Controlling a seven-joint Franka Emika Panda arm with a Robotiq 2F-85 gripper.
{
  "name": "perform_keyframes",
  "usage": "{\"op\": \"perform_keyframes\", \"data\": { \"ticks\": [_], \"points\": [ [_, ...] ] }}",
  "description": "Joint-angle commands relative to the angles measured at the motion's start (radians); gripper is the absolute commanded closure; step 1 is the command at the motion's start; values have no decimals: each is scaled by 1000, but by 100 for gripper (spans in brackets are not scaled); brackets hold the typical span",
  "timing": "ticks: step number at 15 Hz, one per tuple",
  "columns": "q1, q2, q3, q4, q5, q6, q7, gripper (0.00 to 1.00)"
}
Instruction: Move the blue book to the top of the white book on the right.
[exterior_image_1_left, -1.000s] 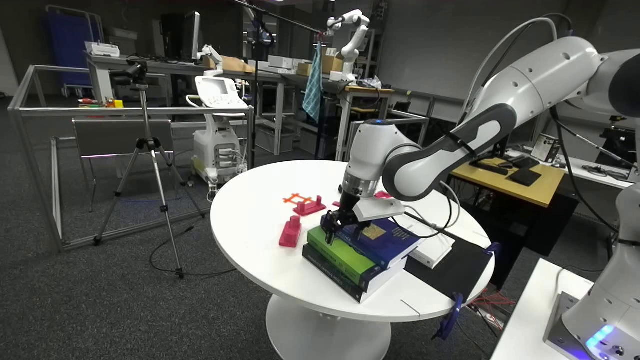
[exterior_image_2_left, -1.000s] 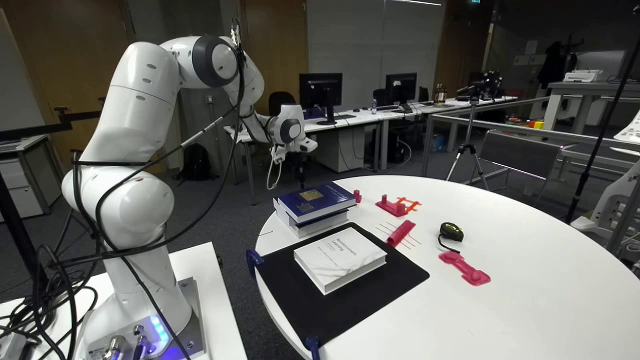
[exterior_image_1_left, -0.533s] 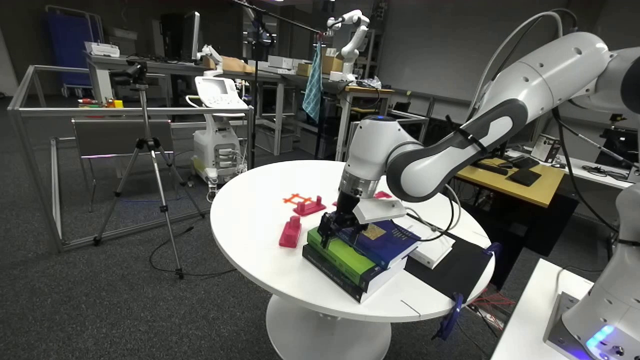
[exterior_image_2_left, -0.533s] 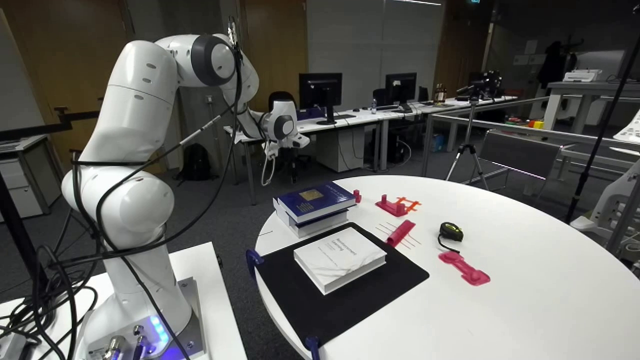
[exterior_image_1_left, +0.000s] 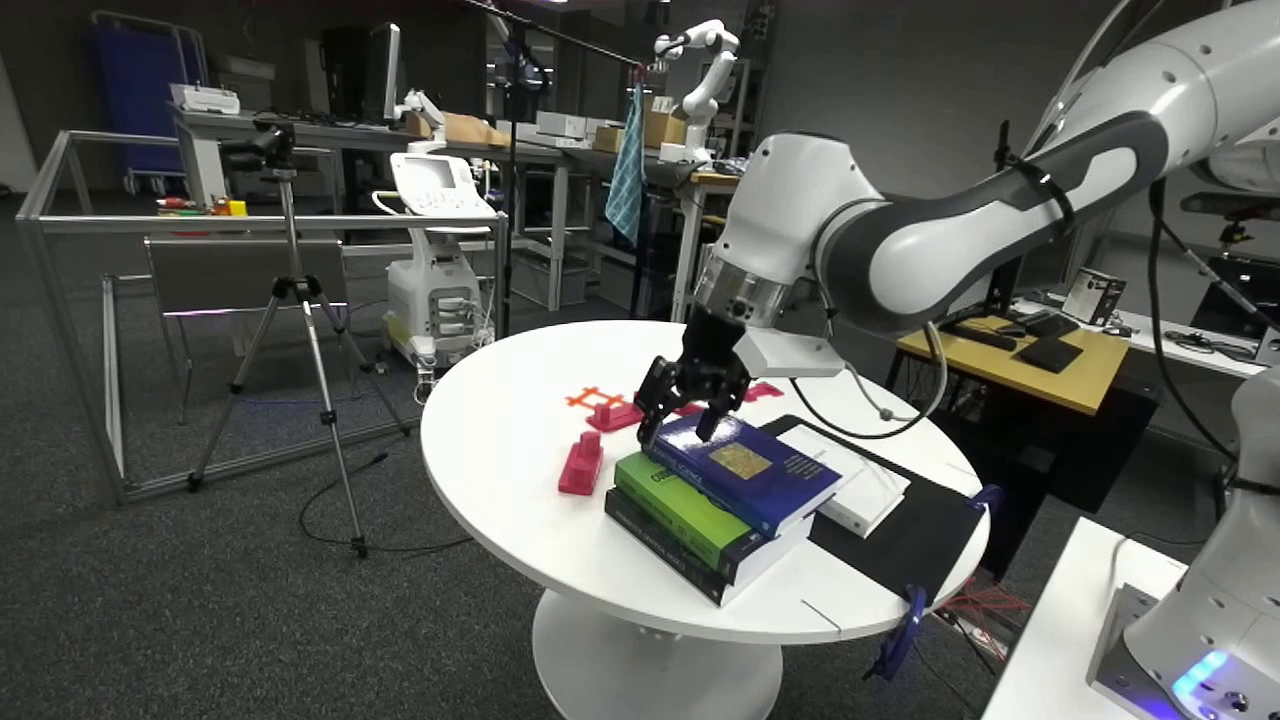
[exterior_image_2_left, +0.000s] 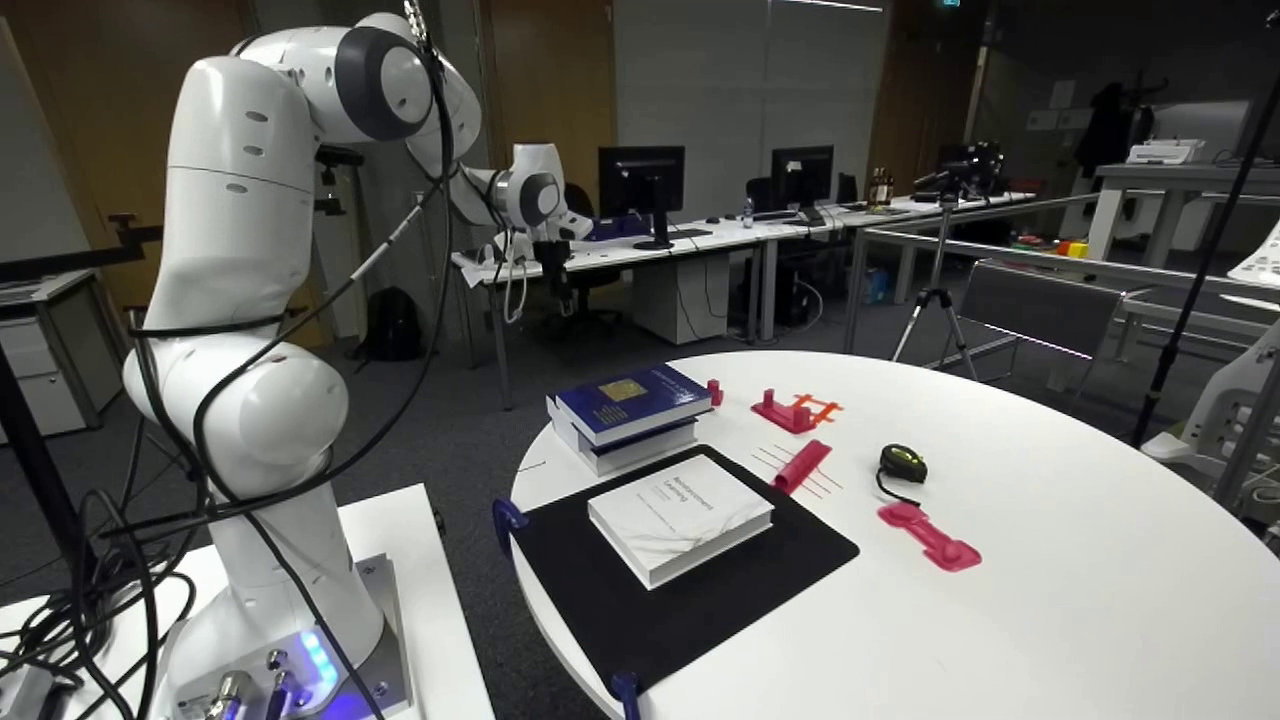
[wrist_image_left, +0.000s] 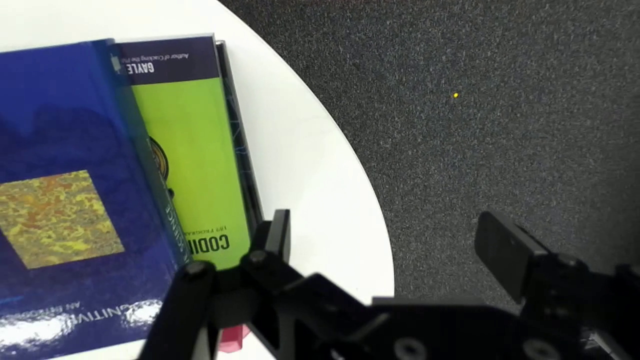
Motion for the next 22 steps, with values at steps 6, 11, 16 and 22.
{"op": "perform_keyframes", "data": {
  "ticks": [6,11,16,22],
  "points": [
    [-114,-201,27,5,-65,-318,-20,0],
    [-209,-237,17,55,-46,-493,-108,0],
    [-308,-231,-7,106,-34,-620,-354,0],
    [-375,-227,-32,89,50,-554,-431,0]
  ]
}}
